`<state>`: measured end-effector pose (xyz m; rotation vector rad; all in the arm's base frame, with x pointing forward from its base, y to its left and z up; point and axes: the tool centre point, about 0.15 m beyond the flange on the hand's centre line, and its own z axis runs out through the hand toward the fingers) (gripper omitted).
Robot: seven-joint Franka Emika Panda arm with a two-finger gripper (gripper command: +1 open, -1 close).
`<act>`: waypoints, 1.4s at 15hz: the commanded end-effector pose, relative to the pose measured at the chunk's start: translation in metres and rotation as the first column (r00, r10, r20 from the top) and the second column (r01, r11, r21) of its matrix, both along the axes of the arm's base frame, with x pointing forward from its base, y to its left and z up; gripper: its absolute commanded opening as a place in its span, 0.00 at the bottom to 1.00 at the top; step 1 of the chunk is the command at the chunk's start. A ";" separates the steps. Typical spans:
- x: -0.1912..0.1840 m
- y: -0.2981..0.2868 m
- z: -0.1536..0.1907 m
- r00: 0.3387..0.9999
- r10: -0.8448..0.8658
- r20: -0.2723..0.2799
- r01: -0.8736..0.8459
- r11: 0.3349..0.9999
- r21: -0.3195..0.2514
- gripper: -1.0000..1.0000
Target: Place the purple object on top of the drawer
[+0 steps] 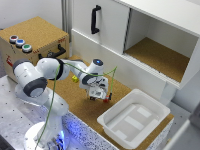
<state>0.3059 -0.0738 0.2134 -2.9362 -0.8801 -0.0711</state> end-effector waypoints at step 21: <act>0.064 0.403 0.257 0.266 0.962 0.056 -0.962 0.268 -0.043 0.00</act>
